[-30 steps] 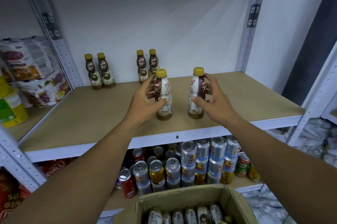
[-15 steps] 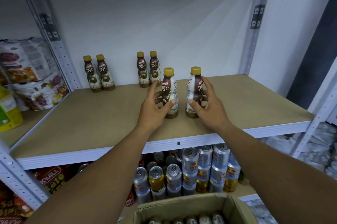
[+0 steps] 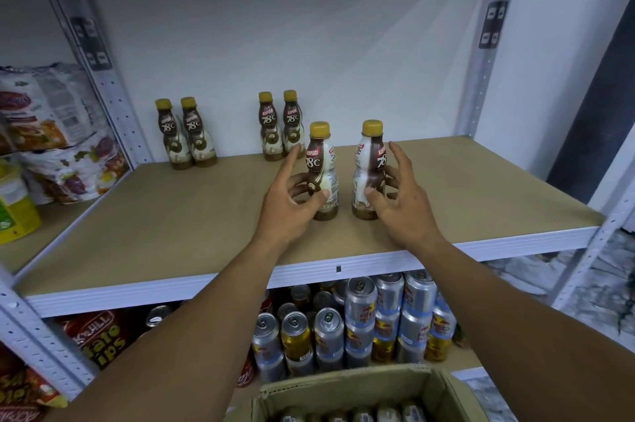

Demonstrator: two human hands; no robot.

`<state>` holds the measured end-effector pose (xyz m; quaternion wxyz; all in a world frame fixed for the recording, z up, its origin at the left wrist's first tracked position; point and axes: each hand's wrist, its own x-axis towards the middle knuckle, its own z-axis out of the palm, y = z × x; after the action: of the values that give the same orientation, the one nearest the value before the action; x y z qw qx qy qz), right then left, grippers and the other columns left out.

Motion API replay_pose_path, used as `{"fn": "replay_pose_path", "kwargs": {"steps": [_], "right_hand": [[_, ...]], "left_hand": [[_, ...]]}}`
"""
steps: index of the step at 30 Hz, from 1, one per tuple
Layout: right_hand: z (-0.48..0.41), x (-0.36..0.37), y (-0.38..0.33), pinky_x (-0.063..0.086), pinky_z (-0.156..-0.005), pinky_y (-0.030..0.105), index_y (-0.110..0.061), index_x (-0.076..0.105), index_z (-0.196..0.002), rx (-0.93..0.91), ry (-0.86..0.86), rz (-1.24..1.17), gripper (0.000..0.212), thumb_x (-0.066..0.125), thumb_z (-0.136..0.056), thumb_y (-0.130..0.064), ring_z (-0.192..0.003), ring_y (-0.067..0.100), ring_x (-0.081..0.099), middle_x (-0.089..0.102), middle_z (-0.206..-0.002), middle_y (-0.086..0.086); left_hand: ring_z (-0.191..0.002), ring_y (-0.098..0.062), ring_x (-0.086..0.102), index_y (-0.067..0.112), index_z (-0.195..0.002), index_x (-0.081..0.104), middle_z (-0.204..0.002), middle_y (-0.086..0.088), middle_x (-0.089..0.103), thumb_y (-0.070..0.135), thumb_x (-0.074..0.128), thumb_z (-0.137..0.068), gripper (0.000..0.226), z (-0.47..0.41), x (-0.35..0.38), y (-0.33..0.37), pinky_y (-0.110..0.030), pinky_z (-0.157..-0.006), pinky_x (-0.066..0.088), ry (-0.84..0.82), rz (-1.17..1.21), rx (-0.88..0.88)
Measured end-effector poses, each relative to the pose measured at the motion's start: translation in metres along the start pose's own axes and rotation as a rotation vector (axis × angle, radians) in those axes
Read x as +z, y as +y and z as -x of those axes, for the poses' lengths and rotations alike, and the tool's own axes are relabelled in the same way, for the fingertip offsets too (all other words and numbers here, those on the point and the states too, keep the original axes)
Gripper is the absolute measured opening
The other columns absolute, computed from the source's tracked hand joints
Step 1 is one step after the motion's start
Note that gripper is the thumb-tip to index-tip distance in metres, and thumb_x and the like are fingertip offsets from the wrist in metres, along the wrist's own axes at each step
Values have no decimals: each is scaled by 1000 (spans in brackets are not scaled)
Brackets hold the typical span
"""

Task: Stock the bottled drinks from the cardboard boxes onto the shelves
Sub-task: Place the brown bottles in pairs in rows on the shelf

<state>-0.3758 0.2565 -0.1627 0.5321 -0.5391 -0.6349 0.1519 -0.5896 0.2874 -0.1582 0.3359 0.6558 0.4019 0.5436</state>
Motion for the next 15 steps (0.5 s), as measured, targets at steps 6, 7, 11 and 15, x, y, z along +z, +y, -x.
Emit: {"fn": "replay_pose_path", "kwargs": {"steps": [6, 7, 11, 15], "right_hand": [[1, 1, 0, 50, -100, 36, -49, 15, -155, -14, -3, 46, 82, 68, -95, -28, -116, 15, 63, 61, -140, -1], [1, 1, 0, 51, -98, 34, -47, 16, -155, -14, -3, 50, 81, 68, -95, -28, -112, 14, 64, 62, -136, -2], [1, 1, -2, 55, -91, 40, -45, 24, -153, -3, 6, 38, 78, 71, -93, -30, -96, 17, 65, 60, -118, -13], [0, 1, -3, 52, -93, 38, -42, 23, -154, 7, -5, 26, 81, 74, -91, -34, -103, 9, 59, 56, -116, -14]], "left_hand": [[-117, 0, 63, 51, -156, 20, -125, 10, 69, 9, 79, -88, 99, 1, 2, 0, -25, -98, 53, -18, -6, 23], [-116, -1, 64, 50, -157, 21, -124, 10, 69, 10, 80, -88, 99, 0, 2, -1, -25, -98, 53, -15, -8, 22], [-111, -3, 65, 48, -157, 23, -120, 8, 68, 15, 83, -85, 99, 1, 2, 0, -14, -89, 51, 11, -39, 39], [-104, -1, 65, 51, -155, 21, -115, 12, 68, 19, 85, -83, 102, 1, 2, 2, -13, -85, 52, 33, -73, 48]]}}
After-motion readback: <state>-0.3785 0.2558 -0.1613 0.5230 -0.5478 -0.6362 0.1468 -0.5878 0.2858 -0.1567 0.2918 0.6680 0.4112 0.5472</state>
